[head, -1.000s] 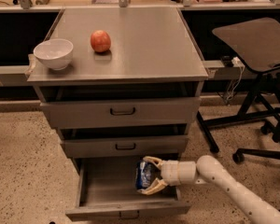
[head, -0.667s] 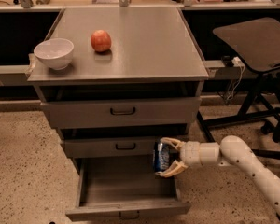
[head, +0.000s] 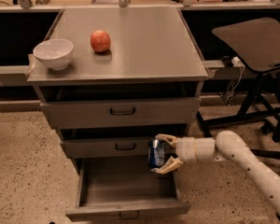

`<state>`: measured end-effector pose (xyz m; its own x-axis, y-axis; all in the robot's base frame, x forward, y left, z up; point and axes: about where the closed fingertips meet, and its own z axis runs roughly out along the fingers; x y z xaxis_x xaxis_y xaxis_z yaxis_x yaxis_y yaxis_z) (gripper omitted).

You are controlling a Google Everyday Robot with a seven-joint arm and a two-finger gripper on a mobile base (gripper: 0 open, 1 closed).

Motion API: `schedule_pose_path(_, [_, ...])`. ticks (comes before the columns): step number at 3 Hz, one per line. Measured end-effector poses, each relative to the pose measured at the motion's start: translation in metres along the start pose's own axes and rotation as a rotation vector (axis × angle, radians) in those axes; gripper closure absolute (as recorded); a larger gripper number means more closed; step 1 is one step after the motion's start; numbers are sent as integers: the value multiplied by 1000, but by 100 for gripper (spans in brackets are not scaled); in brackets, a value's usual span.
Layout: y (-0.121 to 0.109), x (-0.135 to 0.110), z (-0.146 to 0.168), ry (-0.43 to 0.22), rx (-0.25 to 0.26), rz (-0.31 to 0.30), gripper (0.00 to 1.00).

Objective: Pick pepsi can from bottom drawer and place on counter

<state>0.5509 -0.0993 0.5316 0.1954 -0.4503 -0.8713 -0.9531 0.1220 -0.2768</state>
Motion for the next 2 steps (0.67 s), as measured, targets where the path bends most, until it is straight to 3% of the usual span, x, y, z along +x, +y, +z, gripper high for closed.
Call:
schedule_pose_path(1, [-14,-60,-14,-54,-12,-94,100])
schedule_pose_path(2, [-21,-139,-33,-93,-34,-214,100])
